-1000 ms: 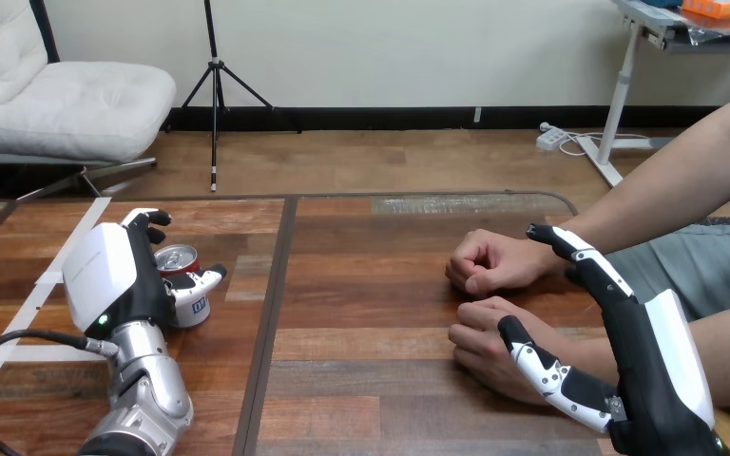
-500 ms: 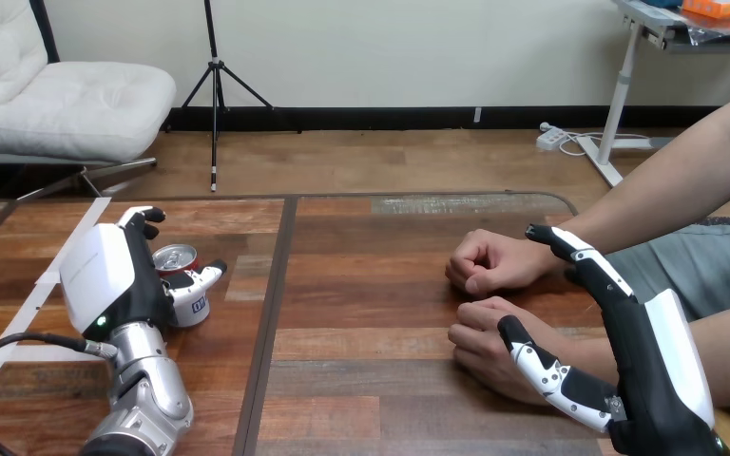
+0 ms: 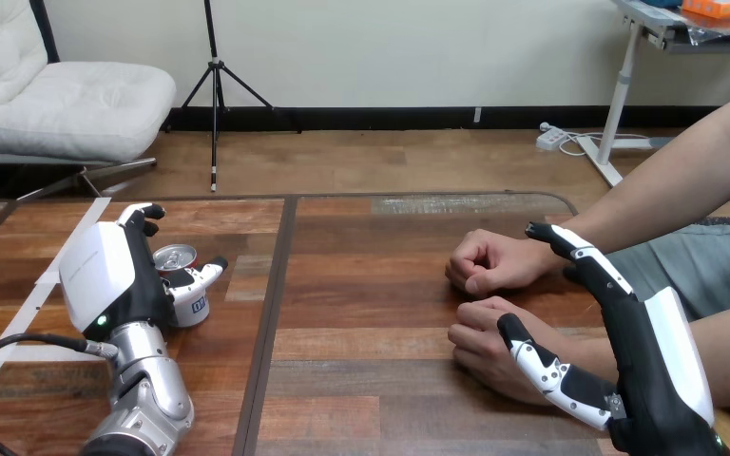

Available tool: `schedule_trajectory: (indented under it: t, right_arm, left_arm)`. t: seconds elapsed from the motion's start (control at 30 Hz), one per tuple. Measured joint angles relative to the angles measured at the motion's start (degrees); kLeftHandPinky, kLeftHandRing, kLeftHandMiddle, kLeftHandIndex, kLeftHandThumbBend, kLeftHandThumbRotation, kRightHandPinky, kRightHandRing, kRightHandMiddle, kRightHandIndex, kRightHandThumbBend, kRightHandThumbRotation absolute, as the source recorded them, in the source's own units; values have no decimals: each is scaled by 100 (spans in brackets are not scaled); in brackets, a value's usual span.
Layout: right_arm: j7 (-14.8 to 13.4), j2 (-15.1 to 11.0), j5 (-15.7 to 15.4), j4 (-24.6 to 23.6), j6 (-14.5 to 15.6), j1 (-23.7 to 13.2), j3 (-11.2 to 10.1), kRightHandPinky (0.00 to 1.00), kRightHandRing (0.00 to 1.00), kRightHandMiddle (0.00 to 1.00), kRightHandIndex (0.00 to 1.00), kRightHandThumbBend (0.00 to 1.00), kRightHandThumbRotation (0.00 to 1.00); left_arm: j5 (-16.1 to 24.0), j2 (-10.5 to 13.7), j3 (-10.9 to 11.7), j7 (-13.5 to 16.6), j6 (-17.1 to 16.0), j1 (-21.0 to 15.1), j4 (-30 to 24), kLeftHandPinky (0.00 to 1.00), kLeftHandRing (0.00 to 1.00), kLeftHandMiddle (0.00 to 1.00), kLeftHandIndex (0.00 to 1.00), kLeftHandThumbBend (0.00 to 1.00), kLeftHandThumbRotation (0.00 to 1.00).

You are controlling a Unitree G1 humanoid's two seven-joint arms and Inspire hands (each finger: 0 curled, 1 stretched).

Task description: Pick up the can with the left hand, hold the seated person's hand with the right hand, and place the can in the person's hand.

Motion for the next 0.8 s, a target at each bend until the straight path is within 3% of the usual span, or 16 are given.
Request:
schedule_trajectory:
  t: [0.8]
  right_arm:
    - [0, 4, -22, 0, 1, -52, 4, 86, 90, 89, 84, 47, 0]
  left_arm:
    - [-1, -1, -68, 12, -1, 3, 0, 60, 66, 71, 73, 83, 22]
